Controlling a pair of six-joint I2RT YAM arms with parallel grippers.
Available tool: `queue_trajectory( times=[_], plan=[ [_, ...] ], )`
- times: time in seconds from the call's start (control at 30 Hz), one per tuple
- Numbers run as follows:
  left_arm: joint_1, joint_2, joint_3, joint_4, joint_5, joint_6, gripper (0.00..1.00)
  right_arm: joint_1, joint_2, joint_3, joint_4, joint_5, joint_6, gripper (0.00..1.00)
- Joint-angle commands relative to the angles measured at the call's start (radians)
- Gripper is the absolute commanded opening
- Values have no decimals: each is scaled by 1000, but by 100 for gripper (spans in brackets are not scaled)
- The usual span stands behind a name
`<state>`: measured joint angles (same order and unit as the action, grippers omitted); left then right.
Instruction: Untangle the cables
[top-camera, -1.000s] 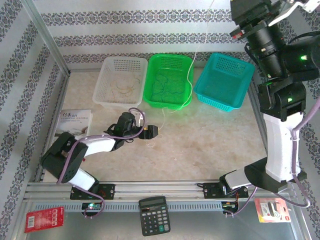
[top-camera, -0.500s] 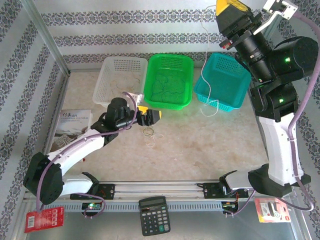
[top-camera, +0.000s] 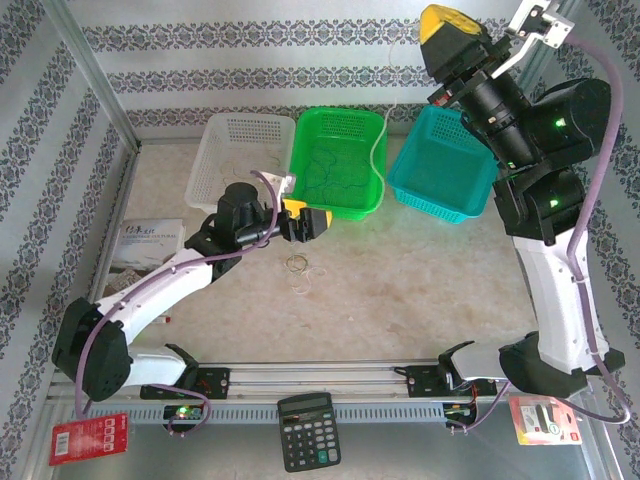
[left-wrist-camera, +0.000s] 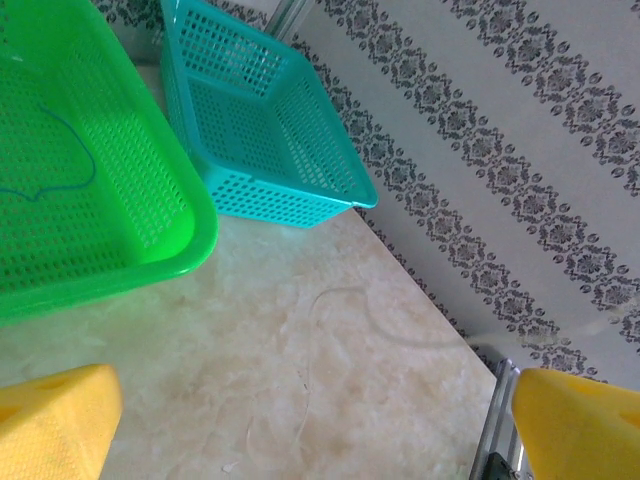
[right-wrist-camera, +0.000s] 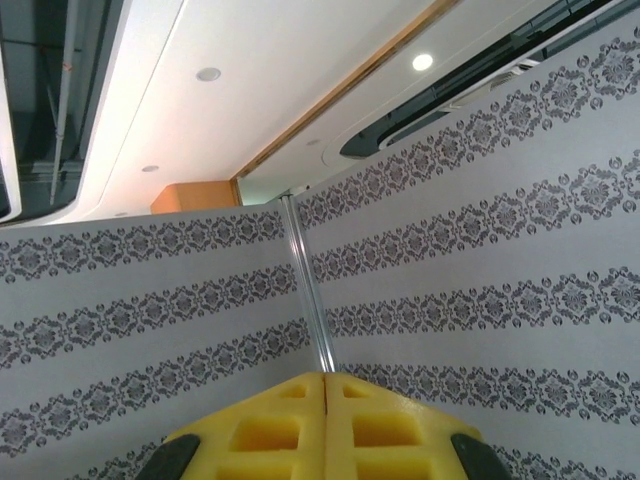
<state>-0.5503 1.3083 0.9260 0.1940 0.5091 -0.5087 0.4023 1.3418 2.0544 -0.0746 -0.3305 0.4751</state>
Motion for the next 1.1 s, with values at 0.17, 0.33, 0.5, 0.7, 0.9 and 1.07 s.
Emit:
queue_trajectory(
  times=[0.17,0.33,0.5,0.7,0.9,1.07],
  plan=[
    [-51,32,13,116,76,15,100,53,-4,-76,42,-29,17,0],
    [-82,31,42,179,115,31,100,119,-23,-146,39,-27,-9,0],
    [-96,42,72,203,115,26,100,149,-29,-177,40,-27,-13,0],
    [-102,84,95,239,96,16,100,168,-25,-171,41,-33,-8,0],
    [-108,146,125,283,95,-2,100,175,-22,-149,38,-38,5,0],
    [-118,192,139,331,107,-26,98,181,-18,-135,39,-39,8,0]
  ],
)
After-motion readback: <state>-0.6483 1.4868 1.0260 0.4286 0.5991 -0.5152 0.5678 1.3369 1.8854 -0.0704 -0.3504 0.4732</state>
